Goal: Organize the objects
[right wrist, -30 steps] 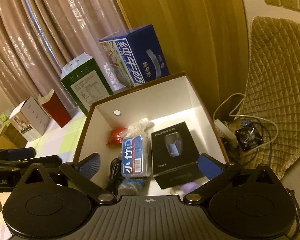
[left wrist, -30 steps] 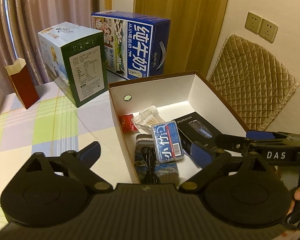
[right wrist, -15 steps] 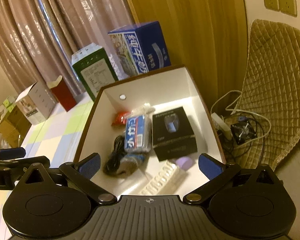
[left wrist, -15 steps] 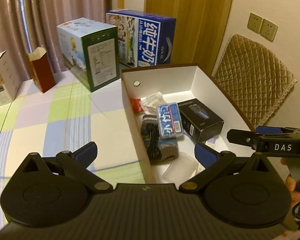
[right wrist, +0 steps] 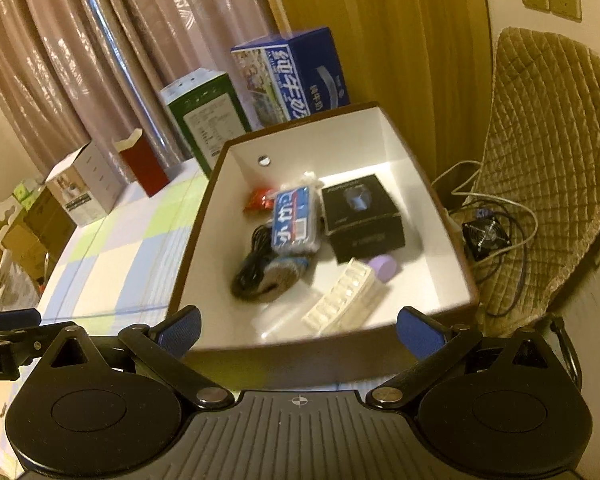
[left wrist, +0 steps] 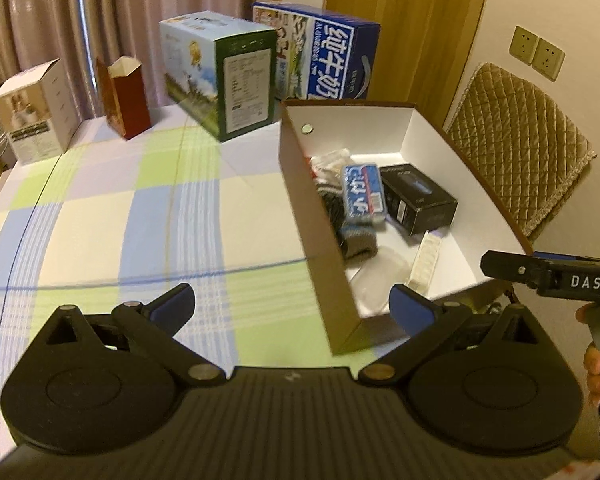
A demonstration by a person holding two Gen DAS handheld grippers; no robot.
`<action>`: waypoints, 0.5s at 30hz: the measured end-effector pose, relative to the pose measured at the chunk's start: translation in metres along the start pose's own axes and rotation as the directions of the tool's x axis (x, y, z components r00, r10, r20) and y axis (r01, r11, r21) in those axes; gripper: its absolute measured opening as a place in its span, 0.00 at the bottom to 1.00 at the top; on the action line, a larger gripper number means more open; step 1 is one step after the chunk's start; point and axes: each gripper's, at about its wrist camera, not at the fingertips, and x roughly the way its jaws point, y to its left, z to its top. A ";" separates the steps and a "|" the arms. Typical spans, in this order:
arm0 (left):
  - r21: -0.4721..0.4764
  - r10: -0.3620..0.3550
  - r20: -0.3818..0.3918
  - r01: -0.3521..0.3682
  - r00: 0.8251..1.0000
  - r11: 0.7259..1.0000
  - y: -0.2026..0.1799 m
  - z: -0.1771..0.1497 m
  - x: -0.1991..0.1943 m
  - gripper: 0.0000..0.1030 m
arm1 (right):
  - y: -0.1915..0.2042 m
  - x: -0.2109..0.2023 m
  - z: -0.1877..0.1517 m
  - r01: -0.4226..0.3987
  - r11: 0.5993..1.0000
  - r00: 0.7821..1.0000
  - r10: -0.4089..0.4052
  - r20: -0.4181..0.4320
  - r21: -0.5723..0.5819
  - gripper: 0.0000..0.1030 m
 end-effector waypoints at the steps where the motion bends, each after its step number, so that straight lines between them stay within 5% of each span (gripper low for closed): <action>1: -0.004 0.002 -0.003 -0.002 1.000 1.000 0.004 -0.004 -0.003 0.99 | 0.004 -0.002 -0.004 -0.001 1.000 1.000 0.001 -0.004 0.000 0.98; 15: -0.046 0.024 -0.018 -0.025 1.000 0.999 0.063 -0.065 -0.060 0.99 | 0.074 -0.024 -0.069 -0.005 0.999 0.998 0.003 -0.055 -0.037 0.98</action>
